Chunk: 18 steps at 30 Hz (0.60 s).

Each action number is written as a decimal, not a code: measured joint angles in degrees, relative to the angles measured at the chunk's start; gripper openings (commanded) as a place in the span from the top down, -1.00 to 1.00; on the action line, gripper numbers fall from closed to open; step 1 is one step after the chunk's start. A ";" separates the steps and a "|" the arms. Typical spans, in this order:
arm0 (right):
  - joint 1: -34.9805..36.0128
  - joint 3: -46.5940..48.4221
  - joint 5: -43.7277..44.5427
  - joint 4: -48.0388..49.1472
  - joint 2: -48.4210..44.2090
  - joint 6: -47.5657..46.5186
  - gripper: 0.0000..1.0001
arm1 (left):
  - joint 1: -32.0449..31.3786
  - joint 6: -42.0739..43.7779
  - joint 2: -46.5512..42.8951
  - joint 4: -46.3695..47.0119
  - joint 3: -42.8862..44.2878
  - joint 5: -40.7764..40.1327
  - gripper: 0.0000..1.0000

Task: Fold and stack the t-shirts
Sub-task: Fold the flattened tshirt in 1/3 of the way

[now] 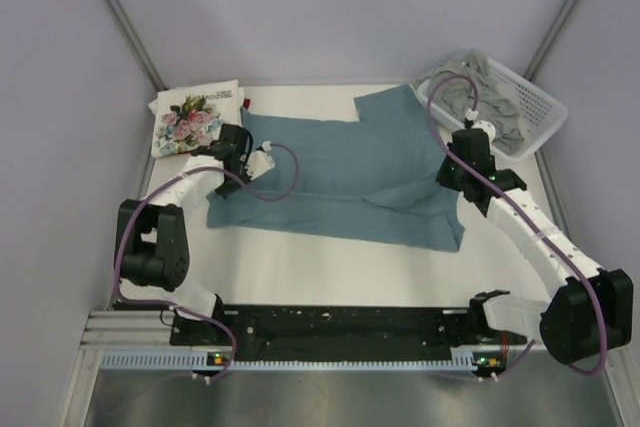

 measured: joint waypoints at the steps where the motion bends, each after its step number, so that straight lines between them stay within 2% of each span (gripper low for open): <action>1: -0.02 0.00 -0.35 0.24 0.24 -0.42 1.00 | 0.00 -0.09 0.74 0.63 0.55 -0.72 1.00; 4: -0.02 -0.02 -1.14 0.17 0.04 -1.20 1.00 | 0.00 -0.42 1.11 1.20 1.29 -1.75 1.00; 7: -0.04 -0.02 -2.69 -1.92 -2.54 -1.31 1.00 | 0.00 -0.22 -2.78 -0.94 -0.42 -1.18 1.00; 14: 2.69 -0.04 -7.89 -16.41 -21.11 3.52 1.00 | 0.02 2.91 -28.70 -15.34 -12.26 4.46 1.00; 18: 6.99 -0.04 -11.30 -26.47 -31.61 9.01 1.00 | 0.00 3.58 -35.91 -22.88 -14.75 7.28 1.00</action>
